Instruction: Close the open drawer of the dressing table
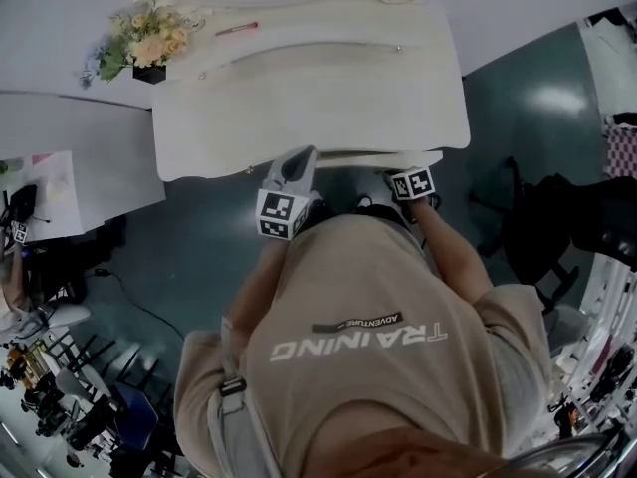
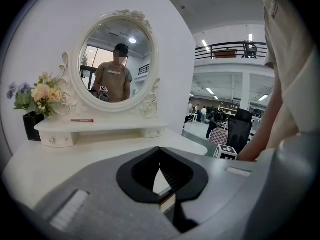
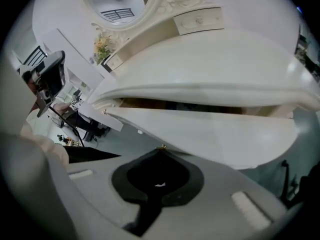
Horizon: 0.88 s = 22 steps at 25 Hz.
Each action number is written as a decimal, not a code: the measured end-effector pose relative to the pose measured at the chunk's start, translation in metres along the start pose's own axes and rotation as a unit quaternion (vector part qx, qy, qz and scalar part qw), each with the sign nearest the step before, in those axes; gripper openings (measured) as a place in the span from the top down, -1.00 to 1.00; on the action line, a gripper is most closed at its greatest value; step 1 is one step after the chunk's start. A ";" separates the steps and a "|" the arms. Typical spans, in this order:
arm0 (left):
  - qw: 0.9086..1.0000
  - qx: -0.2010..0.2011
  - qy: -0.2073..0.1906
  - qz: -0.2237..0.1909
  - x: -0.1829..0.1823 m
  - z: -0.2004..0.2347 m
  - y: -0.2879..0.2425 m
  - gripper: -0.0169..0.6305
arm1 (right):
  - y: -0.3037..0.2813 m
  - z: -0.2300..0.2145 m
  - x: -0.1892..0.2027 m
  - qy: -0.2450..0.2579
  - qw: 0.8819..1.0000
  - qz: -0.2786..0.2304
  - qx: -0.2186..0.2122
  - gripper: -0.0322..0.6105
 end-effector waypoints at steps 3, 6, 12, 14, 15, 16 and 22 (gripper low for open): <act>1.000 -0.001 -0.004 -0.003 -0.006 0.008 0.001 0.95 | 0.000 -0.008 -0.011 -0.006 1.000 -0.006 0.021 0.89; 1.000 -0.004 -0.001 0.001 -0.002 0.015 0.004 0.95 | 0.000 -0.016 -0.016 -0.006 0.998 -0.017 0.060 0.89; 1.000 -0.014 0.001 -0.005 -0.002 0.021 0.011 0.95 | -0.001 -0.024 -0.036 -0.007 0.997 -0.026 0.067 0.89; 1.000 -0.016 0.000 -0.006 -0.004 0.022 0.015 0.95 | -0.001 -0.025 -0.041 -0.011 0.997 -0.030 0.072 0.89; 1.000 -0.017 -0.002 -0.007 -0.005 0.023 0.017 0.95 | 0.000 -0.025 -0.043 -0.017 0.996 -0.035 0.075 0.89; 1.000 -0.016 -0.003 -0.008 -0.007 0.024 0.020 0.95 | 0.002 -0.025 -0.046 -0.021 0.996 -0.042 0.078 0.89; 1.000 -0.005 -0.009 -0.011 -0.011 0.028 0.022 0.95 | 0.014 -0.020 -0.049 -0.026 0.993 -0.083 0.081 0.89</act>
Point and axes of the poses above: the fingertips, and each gripper's own axes: y backward along the fingers, z to its left, x out of its underside, the point moved 2 cm from there along y, backward along the fingers, and after that the axes turned 1 degree about -y, right-handed, at the moved point
